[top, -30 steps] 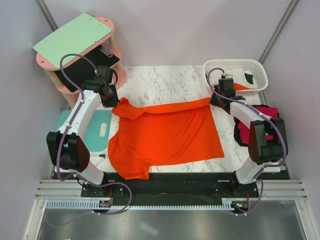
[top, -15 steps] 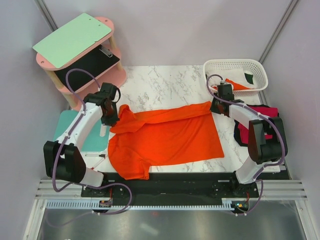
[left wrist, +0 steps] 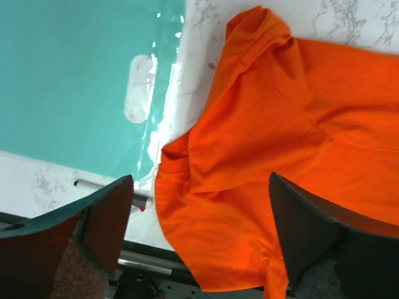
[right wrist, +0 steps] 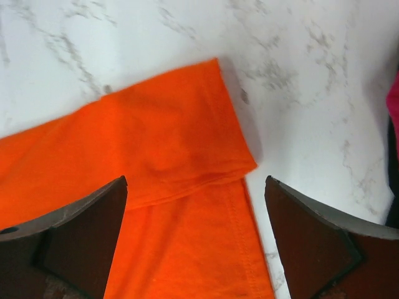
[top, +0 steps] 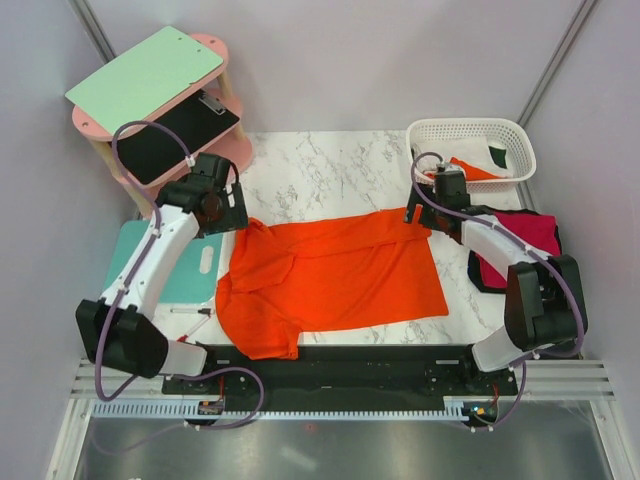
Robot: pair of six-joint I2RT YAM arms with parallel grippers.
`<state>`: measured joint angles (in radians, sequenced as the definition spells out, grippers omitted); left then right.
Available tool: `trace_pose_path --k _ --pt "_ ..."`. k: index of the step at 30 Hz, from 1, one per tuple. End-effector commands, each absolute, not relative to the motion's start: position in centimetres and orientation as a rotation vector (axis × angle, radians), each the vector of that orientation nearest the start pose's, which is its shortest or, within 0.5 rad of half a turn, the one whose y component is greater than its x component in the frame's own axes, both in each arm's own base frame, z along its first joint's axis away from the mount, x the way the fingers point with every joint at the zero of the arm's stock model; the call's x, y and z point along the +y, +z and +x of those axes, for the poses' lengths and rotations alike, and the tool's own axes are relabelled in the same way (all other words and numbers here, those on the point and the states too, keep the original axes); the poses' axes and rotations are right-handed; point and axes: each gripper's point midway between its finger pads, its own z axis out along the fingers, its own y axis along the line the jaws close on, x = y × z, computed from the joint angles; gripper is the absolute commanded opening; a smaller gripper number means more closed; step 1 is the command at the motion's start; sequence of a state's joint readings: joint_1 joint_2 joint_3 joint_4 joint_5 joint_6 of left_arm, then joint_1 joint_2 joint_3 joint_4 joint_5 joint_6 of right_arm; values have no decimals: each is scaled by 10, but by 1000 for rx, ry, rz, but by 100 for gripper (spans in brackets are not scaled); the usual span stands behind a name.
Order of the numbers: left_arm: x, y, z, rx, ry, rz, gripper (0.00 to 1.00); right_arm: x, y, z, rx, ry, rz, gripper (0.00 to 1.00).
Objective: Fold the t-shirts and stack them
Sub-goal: Fold the flattened tshirt in 1/3 of the way
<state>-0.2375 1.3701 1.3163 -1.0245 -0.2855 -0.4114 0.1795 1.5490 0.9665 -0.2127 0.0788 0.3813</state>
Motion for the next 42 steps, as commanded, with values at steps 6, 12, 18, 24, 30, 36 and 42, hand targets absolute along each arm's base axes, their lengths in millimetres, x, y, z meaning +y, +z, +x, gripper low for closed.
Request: trace_pose_path --k 6,12,18,24,30,36,42 --pt "-85 123 402 2647 62 -260 85 171 80 433 2360 359 -59 48" --pt "-84 99 418 2681 111 -257 85 211 55 443 2414 442 -132 0" --pt "-86 77 422 2731 128 -235 81 221 19 456 2482 433 -120 0" --pt "-80 63 423 2758 197 -228 57 207 1 463 2524 303 -86 0" --pt "-74 55 426 2779 271 -232 32 192 4 469 2520 231 -53 0" --pt "-55 79 433 2701 412 -296 2 158 1 468 2535 169 56 0" --pt "-25 104 434 2610 527 -409 2 133 4 466 2522 105 160 0"
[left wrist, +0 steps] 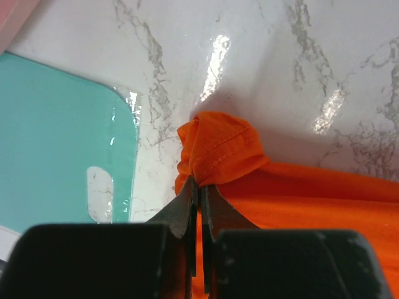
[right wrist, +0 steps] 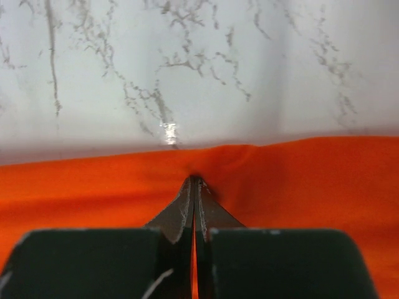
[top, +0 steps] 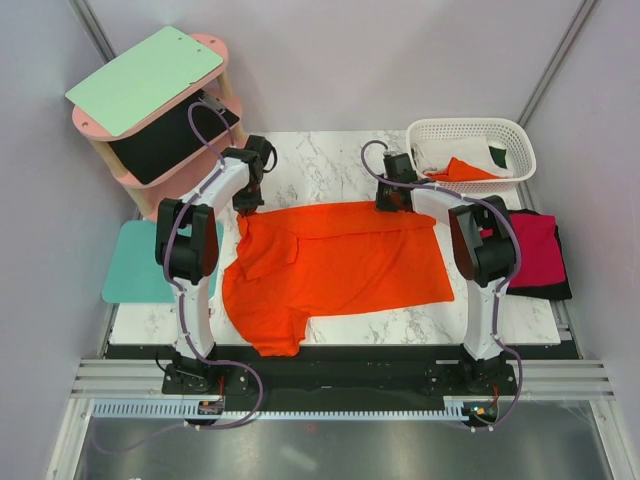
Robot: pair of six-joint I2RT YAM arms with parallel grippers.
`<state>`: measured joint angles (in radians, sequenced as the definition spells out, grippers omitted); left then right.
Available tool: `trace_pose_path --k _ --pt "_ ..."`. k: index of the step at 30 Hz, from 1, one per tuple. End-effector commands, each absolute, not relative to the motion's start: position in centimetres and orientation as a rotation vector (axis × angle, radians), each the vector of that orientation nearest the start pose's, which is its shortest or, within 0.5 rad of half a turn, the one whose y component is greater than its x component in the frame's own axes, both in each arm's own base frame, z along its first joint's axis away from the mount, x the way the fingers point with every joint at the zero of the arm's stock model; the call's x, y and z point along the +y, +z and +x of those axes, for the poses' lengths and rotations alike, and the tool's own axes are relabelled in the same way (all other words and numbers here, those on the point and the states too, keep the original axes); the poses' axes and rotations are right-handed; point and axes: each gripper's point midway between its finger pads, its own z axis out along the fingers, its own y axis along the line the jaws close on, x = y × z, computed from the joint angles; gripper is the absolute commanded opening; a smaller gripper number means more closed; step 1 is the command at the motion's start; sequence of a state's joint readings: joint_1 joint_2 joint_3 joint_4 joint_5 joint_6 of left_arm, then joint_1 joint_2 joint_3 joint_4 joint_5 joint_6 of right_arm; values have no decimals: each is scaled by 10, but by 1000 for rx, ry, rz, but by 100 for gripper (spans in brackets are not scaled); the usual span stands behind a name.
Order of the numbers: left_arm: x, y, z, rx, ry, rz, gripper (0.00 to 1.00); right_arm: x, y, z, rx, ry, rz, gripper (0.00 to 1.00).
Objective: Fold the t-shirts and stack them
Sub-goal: Fold the flattened tshirt in 1/3 of the way
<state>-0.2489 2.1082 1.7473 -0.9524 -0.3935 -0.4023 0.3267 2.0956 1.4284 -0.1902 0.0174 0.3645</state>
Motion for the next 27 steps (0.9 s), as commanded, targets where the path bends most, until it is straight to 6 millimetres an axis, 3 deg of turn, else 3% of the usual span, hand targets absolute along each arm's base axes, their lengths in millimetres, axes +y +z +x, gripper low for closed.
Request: trace_pose_path --k 1,7,11,14,17,18,20,23,27 --pt "-24 105 434 2607 535 -419 2 130 4 466 2521 98 167 0" --pt "-10 99 435 2604 611 -483 7 129 6 470 2497 92 185 0" --pt "5 104 428 2550 722 -528 2 124 1 469 2502 55 197 0" --pt "11 105 423 2545 765 -528 8 122 -2 467 2506 39 202 0" --pt "13 98 419 2567 782 -520 34 120 -5 467 2511 34 208 0" --pt "14 96 418 2573 791 -520 62 121 -4 467 2509 34 205 0" --pt "15 91 414 2581 814 -524 81 119 -4 467 2511 25 205 0" --pt "17 91 408 2581 827 -542 89 119 -4 467 2511 19 201 0" --pt "10 100 402 2554 768 -548 89 125 -1 468 2509 58 187 0"
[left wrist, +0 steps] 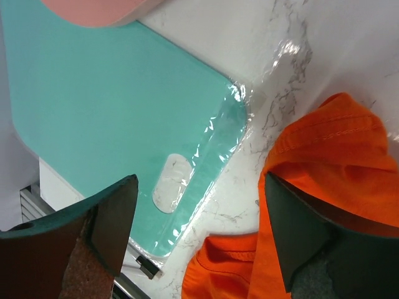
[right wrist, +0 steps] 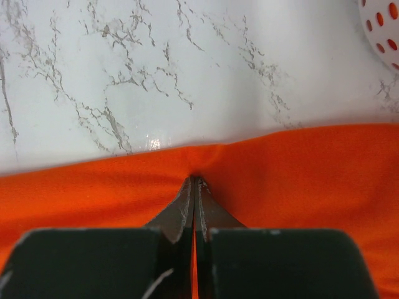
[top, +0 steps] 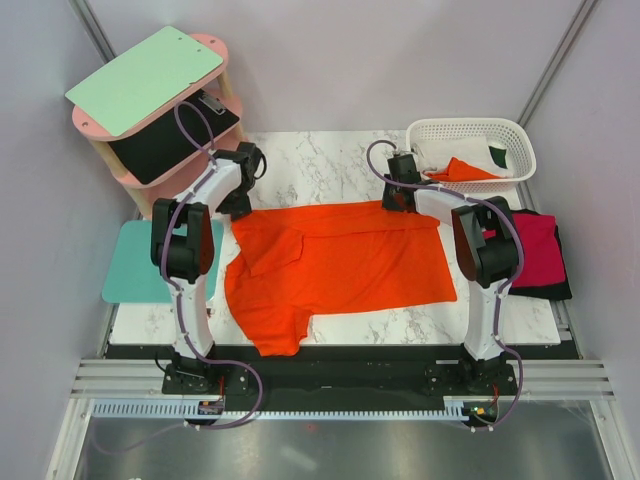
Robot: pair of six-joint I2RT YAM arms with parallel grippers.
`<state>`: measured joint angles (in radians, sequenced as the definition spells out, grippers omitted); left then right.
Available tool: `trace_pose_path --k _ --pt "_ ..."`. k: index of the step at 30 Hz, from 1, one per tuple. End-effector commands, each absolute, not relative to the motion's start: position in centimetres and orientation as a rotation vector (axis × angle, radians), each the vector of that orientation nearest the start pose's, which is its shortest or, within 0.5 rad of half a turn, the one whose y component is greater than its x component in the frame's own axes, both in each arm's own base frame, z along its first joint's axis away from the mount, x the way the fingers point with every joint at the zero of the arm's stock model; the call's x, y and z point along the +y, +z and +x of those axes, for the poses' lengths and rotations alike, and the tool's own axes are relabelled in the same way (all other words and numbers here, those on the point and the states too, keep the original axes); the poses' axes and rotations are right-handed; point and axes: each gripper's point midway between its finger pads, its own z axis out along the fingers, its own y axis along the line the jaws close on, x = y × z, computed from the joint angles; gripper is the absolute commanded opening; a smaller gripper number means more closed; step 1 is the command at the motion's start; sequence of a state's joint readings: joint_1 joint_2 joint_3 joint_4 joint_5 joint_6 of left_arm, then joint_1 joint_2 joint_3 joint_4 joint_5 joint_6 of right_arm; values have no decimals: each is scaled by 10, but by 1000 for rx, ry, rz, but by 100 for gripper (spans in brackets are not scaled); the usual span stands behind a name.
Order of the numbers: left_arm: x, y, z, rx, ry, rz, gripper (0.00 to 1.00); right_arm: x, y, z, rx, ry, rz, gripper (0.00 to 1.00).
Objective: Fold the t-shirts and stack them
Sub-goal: Fold the flattened tshirt in 1/3 of the way
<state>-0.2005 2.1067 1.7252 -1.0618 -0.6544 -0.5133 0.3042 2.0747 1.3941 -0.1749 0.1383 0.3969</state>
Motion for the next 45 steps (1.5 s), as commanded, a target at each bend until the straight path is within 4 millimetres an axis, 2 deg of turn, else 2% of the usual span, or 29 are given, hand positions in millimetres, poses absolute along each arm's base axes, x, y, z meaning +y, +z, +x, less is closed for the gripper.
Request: trace_pose_path --k 1,2,4,5,6,8,13,14,15,16,17,18,20,21,24,27,28,30,31,32,33,34,35,36,37,39,40,42,45 --pt "8 102 401 2557 746 -530 89 124 0 468 2506 58 189 0" --pt "5 100 401 2541 712 -528 89 126 2 469 2499 66 184 0" --pt "-6 110 401 2527 623 -504 88 127 5 470 2491 79 173 0" --pt "-9 106 398 2533 606 -502 87 129 7 472 2486 93 166 0" --pt "-14 114 399 2509 562 -504 87 131 10 472 2479 101 151 0" --pt "-18 112 392 2517 535 -486 86 136 14 472 2470 117 129 0" --pt "-46 119 379 2504 384 -415 82 152 40 463 2419 152 69 0" --pt "-58 113 372 2531 333 -383 81 153 53 462 2392 155 70 0" --pt "-65 113 372 2527 288 -364 80 153 53 455 2395 161 70 0" --pt "-70 109 362 2538 253 -346 79 155 65 454 2368 193 79 0" --pt "-85 104 357 2562 177 -300 79 157 66 450 2369 218 77 0" --pt "-91 102 354 2561 132 -289 79 156 60 440 2384 222 75 0" --pt "-106 91 341 2587 20 -257 79 157 65 433 2373 258 82 0" --pt "-109 87 338 2591 0 -253 79 155 57 424 2392 259 77 0" --pt "-114 69 323 2624 -9 -224 79 153 50 413 2406 262 65 0" --pt "-116 57 312 2660 4 -212 72 157 46 404 2432 303 46 0" --pt "-118 54 307 2668 4 -199 64 158 48 401 2430 313 40 0" --pt "-124 62 302 2655 -48 -203 59 152 49 391 2437 306 51 0" --pt "-130 61 293 2666 -80 -187 59 150 64 389 2396 317 60 0" --pt "-133 66 290 2652 -105 -183 60 143 57 377 2409 328 83 0" --pt "-136 77 287 2617 -141 -196 61 129 62 379 2377 340 163 0" --pt "-139 78 279 2617 -159 -183 63 131 77 374 2344 431 171 0" --pt "-140 81 276 2607 -178 -186 64 122 68 362 2362 435 211 0" --pt "-141 90 273 2580 -209 -194 64 109 71 360 2350 438 268 0" --pt "-143 88 267 2588 -224 -186 66 105 81 356 2322 459 282 0" --pt "-145 88 259 2593 -254 -192 66 99 78 342 2336 464 308 0" --pt "-146 84 253 2605 -263 -182 66 98 84 339 2322 466 309 0" --pt "-145 76 243 2633 -255 -193 64 96 76 326 2358 459 329 0" --pt "-146 63 231 2678 -240 -176 48 91 66 309 2404 446 376 0"
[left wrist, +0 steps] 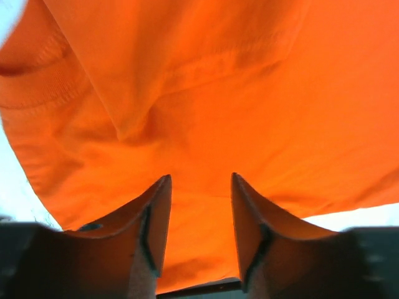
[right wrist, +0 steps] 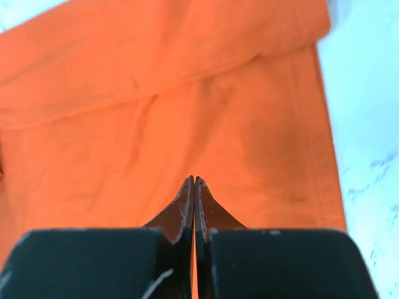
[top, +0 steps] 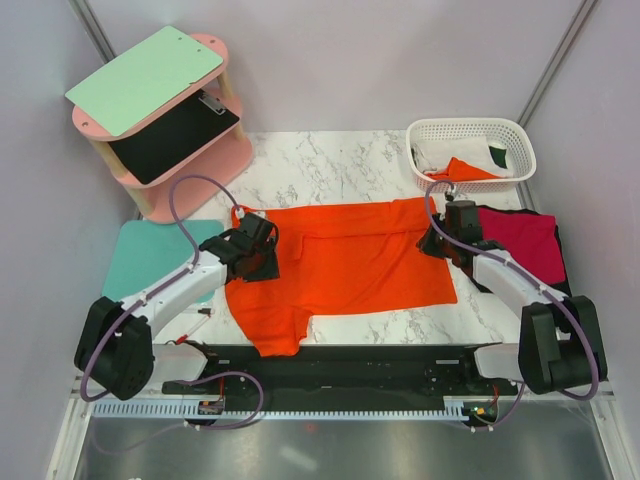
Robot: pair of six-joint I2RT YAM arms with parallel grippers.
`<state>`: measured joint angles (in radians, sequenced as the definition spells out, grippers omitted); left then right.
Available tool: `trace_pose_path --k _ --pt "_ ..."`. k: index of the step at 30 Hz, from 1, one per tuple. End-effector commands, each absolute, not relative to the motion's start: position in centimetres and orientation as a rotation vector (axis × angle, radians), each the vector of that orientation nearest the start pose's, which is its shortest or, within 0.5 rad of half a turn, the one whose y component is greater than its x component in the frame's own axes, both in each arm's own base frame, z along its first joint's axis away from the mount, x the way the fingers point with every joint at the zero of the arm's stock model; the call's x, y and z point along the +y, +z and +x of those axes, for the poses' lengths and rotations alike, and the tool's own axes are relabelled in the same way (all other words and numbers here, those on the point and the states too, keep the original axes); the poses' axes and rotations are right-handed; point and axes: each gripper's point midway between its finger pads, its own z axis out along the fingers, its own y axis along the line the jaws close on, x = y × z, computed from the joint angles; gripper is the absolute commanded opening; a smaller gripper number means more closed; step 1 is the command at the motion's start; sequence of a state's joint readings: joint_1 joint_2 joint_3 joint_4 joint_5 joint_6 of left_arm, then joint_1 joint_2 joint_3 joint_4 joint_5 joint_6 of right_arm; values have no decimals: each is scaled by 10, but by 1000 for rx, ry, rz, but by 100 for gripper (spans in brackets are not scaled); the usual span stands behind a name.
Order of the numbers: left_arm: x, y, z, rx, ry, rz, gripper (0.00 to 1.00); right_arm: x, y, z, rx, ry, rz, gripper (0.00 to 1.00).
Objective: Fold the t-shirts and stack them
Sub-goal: Fold the flattened tshirt in 1/3 of the way, then grap the side of the flattened tshirt closest away from the robot with both arms
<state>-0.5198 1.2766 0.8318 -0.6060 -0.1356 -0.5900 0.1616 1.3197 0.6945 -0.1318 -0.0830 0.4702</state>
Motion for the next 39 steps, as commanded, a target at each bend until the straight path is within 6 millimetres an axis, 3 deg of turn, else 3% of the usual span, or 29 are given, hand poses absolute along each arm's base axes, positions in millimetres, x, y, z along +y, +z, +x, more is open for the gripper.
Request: trace_pose_path --k 1,3,5,11,16,17,18,22,26,31,34,37,38,39 --pt "-148 59 225 2699 -243 -163 30 88 63 305 2411 445 411 0" --pt "-149 54 216 2712 -253 -161 16 79 53 291 2450 442 485 0" --pt "-154 58 208 2705 -288 -140 15 71 42 278 2484 455 555 0" --pt "-153 60 187 2691 -350 -115 32 26 21 239 2574 397 803 11" --pt "-152 58 183 2698 -344 -105 50 6 39 244 2506 356 858 18" --pt "-152 58 184 2700 -341 -97 52 0 40 240 2512 323 877 22" --pt "-153 57 184 2706 -336 -93 54 -1 41 241 2507 324 886 34" --pt "-154 56 185 2714 -323 -68 56 1 40 238 2518 359 910 65" --pt "-156 57 188 2710 -310 -47 57 3 35 232 2552 370 943 70" --pt "-155 61 193 2694 -293 -32 58 15 30 220 2594 441 975 69" --pt "-157 63 195 2692 -295 -21 58 23 25 217 2613 500 992 62" --pt "-161 65 191 2704 -324 -2 59 30 23 217 2607 564 1000 21" --pt "-161 65 188 2712 -328 0 59 32 22 218 2600 582 1007 0" --pt "-161 66 187 2723 -329 -10 59 35 22 217 2599 604 1007 0"
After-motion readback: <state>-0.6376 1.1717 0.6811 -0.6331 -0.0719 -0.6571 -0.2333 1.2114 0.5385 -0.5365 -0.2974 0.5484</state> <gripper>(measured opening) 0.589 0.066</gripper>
